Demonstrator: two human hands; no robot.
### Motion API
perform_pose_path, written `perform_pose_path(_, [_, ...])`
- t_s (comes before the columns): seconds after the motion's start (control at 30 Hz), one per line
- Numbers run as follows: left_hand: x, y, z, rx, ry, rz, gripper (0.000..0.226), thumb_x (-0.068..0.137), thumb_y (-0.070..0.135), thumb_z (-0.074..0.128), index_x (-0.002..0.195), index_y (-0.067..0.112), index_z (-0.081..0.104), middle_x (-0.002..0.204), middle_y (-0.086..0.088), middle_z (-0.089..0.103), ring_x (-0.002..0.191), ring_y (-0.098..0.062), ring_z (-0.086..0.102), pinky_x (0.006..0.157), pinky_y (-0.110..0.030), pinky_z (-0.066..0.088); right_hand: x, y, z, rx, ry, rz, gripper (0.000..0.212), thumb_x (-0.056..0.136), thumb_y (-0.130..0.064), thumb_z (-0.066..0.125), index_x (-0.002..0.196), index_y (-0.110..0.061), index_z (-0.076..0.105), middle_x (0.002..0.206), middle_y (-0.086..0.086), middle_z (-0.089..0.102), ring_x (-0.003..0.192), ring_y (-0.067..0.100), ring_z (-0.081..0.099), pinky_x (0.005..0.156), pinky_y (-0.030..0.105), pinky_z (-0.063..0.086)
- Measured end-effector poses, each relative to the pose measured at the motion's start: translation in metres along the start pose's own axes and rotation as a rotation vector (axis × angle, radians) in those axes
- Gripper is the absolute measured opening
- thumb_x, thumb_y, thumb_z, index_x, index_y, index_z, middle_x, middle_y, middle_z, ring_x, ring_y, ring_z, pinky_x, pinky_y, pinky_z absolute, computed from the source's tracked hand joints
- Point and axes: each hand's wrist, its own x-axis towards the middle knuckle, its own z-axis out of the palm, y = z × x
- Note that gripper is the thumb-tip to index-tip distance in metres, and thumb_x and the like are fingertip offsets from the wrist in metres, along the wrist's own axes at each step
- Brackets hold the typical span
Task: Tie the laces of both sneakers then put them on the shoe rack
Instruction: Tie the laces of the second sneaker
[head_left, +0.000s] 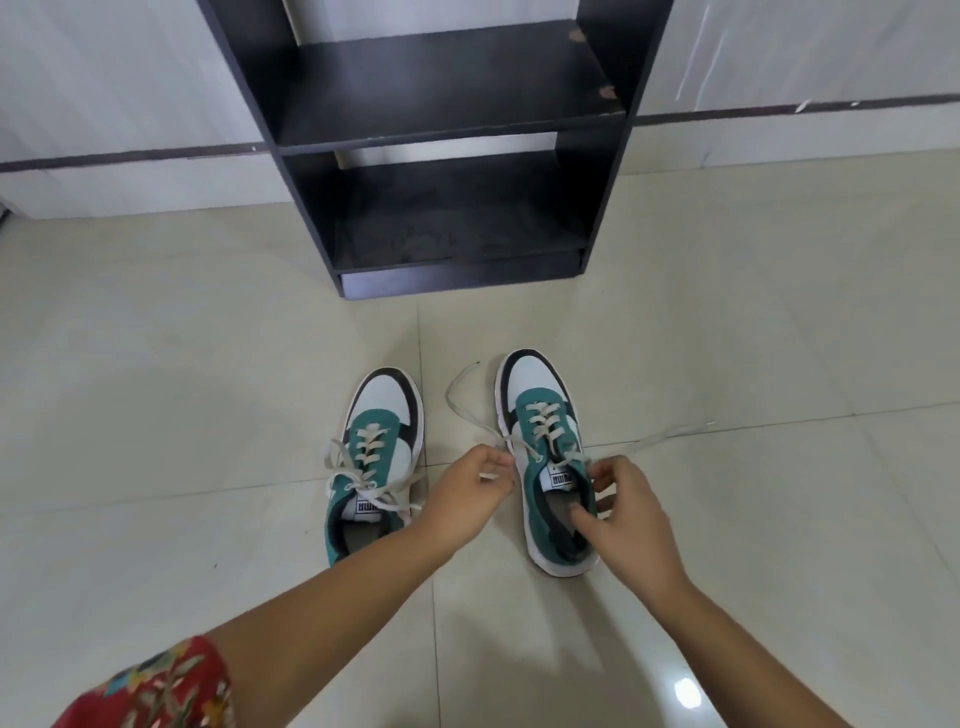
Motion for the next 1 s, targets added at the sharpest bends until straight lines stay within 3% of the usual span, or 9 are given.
perform_pose_path(0.17, [0.0, -0.003, 0.011, -0.02, 0.014, 0.002, 0.022, 0.088, 0.018, 0.056, 0.11, 0.017, 0.058, 0.104, 0.006, 0.06, 0.087, -0.007, 0.057, 0.07, -0.014, 0.039, -0.005, 0.0, 0.007, -0.011, -0.026, -0.006, 0.035, 0.074, -0.025, 0.067, 0.103, -0.025, 0.048, 0.107, -0.005, 0.054, 0.085, 0.015, 0.061, 0.07, 0.028, 0.046])
perform_pose_path(0.33, [0.002, -0.007, 0.013, 0.002, 0.091, 0.036, 0.013, 0.09, 0.025, 0.054, 0.102, 0.025, 0.058, 0.107, 0.001, 0.065, 0.094, -0.016, 0.062, 0.084, -0.029, 0.046, -0.007, 0.003, 0.005, 0.045, -0.038, 0.003, 0.029, 0.076, -0.033, 0.069, 0.099, -0.027, 0.052, 0.102, -0.01, 0.057, 0.081, 0.009, 0.063, 0.07, 0.028, 0.051])
perform_pose_path(0.47, [0.014, 0.002, 0.004, 0.374, 0.189, 0.372, 0.037, 0.088, 0.013, 0.051, 0.122, 0.026, 0.051, 0.125, 0.006, 0.05, 0.11, -0.011, 0.051, 0.091, -0.024, 0.042, 0.01, 0.0, -0.01, 0.124, 0.127, -0.038, 0.022, 0.083, -0.033, 0.064, 0.104, -0.029, 0.059, 0.101, -0.013, 0.058, 0.088, 0.008, 0.062, 0.072, 0.026, 0.048])
perform_pose_path(0.53, [0.02, 0.004, 0.0, 0.576, 0.166, 0.459, 0.03, 0.089, 0.016, 0.052, 0.117, 0.023, 0.056, 0.136, 0.004, 0.043, 0.125, -0.015, 0.038, 0.1, -0.026, 0.034, 0.022, 0.001, -0.014, 0.003, 0.02, -0.079, 0.026, 0.084, -0.03, 0.064, 0.11, -0.027, 0.06, 0.108, -0.01, 0.056, 0.098, 0.01, 0.057, 0.079, 0.025, 0.042])
perform_pose_path(0.63, [0.024, 0.004, -0.002, 0.698, 0.149, 0.459, 0.016, 0.091, 0.024, 0.05, 0.101, 0.016, 0.06, 0.14, 0.0, 0.042, 0.132, -0.019, 0.032, 0.104, -0.03, 0.031, 0.029, -0.004, -0.013, -0.086, -0.108, -0.073, 0.01, 0.082, -0.029, 0.061, 0.09, -0.023, 0.064, 0.104, -0.004, 0.063, 0.097, 0.015, 0.058, 0.078, 0.028, 0.042])
perform_pose_path(0.73, [0.019, 0.01, -0.011, 0.71, 0.137, 0.455, 0.015, 0.092, 0.025, 0.044, 0.095, 0.015, 0.054, 0.1, -0.002, 0.065, 0.103, -0.023, 0.055, 0.091, -0.034, 0.04, 0.03, -0.01, -0.02, -0.071, -0.117, -0.049, 0.006, 0.08, -0.028, 0.06, 0.079, -0.022, 0.06, 0.084, -0.002, 0.068, 0.079, 0.018, 0.062, 0.07, 0.033, 0.047])
perform_pose_path(0.83, [0.013, 0.01, -0.025, 0.713, 0.144, 0.407, 0.016, 0.092, 0.03, 0.042, 0.093, 0.019, 0.054, 0.053, 0.003, 0.054, 0.061, -0.024, 0.056, 0.087, -0.037, 0.044, 0.032, -0.006, -0.035, -0.048, -0.134, -0.019, 0.009, 0.083, -0.034, 0.057, 0.084, -0.026, 0.06, 0.065, 0.001, 0.065, 0.068, 0.021, 0.064, 0.066, 0.035, 0.049])
perform_pose_path(0.93, [0.015, 0.007, -0.031, 0.84, 0.122, 0.333, 0.031, 0.093, 0.045, 0.038, 0.092, 0.023, 0.06, 0.062, 0.005, 0.06, 0.066, -0.016, 0.055, 0.108, -0.043, 0.031, 0.032, -0.006, -0.039, -0.181, -0.193, -0.058, 0.022, 0.086, -0.048, 0.054, 0.093, -0.029, 0.061, 0.072, -0.006, 0.066, 0.073, 0.016, 0.063, 0.069, 0.034, 0.048])
perform_pose_path(1.0, [0.016, 0.009, -0.024, 0.679, 0.035, 0.343, 0.029, 0.09, 0.046, 0.045, 0.095, 0.024, 0.063, 0.081, 0.005, 0.069, 0.079, -0.014, 0.062, 0.104, -0.044, 0.035, 0.031, -0.01, -0.031, -0.222, -0.215, -0.107, 0.024, 0.085, -0.048, 0.056, 0.095, -0.027, 0.062, 0.087, -0.009, 0.068, 0.082, 0.012, 0.062, 0.074, 0.033, 0.051])
